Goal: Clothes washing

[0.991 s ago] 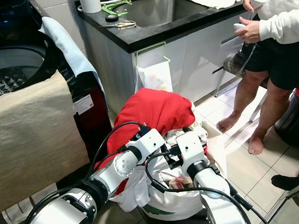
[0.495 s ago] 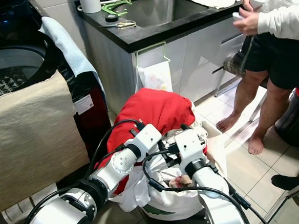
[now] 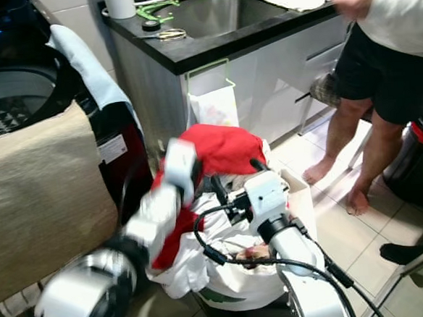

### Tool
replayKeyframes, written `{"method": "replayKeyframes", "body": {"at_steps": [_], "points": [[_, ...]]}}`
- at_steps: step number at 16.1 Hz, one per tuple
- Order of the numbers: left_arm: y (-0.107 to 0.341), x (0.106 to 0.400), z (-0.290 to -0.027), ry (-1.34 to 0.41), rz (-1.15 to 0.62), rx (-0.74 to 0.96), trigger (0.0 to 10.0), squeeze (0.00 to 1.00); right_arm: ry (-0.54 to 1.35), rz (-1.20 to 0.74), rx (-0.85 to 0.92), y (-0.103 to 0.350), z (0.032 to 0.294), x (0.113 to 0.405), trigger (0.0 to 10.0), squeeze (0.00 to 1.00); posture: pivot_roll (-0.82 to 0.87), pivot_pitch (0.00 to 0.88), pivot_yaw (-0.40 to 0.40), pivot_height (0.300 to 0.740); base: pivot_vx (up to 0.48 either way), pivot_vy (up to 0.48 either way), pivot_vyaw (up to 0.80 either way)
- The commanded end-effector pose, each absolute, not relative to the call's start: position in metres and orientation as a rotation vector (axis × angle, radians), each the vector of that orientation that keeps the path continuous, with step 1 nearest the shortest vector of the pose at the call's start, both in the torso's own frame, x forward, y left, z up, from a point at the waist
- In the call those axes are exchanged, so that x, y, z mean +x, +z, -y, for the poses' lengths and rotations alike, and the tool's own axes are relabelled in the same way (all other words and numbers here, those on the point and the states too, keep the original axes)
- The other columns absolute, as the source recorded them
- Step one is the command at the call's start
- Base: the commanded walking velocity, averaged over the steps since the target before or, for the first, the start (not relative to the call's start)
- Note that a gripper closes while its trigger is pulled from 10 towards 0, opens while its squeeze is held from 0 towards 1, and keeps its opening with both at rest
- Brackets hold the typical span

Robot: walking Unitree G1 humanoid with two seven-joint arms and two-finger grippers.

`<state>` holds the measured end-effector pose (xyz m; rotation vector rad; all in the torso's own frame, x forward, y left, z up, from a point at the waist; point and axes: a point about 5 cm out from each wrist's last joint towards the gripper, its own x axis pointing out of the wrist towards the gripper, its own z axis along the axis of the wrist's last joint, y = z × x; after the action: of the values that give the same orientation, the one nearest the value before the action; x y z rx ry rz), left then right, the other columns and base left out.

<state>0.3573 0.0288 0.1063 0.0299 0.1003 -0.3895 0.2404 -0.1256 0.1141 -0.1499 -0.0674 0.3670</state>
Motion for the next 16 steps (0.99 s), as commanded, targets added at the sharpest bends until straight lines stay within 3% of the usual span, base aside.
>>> {"method": "replayKeyframes", "body": {"at_steps": [1,4,6,8,12,16], "points": [[0.169,0.343,0.062,-0.577,0.048,-0.132,0.0,0.00,0.365,0.061,-0.138,0.115,0.128,0.239,10.0,0.00,-0.17,0.000,0.031,0.740,0.000,0.000,0.00],[0.204,0.372,0.027,-0.494,0.142,-0.145,0.0,0.00,0.348,0.039,-0.126,0.107,0.128,0.240,10.0,0.00,-0.14,0.000,0.048,0.740,0.000,0.000,0.00],[0.204,0.372,0.027,-0.494,0.142,-0.145,0.0,0.00,0.348,0.039,-0.126,0.107,0.128,0.240,10.0,0.00,-0.14,0.000,0.048,0.740,0.000,0.000,0.00],[0.245,0.386,0.013,-0.486,0.249,-0.133,0.0,0.00,0.327,0.023,-0.128,0.099,0.132,0.244,10.0,0.00,-0.11,0.000,0.050,0.740,0.000,0.000,0.00],[0.291,0.391,0.014,-0.525,0.353,-0.064,0.0,0.00,0.310,0.022,-0.129,0.095,0.133,0.252,10.0,0.00,-0.09,0.000,0.060,0.740,0.000,0.000,0.00],[0.332,0.406,-0.018,-0.435,0.387,0.026,0.0,0.00,0.281,0.036,-0.110,0.092,0.129,0.262,10.0,0.00,-0.08,0.000,0.088,0.740,0.000,0.000,0.00]]}}
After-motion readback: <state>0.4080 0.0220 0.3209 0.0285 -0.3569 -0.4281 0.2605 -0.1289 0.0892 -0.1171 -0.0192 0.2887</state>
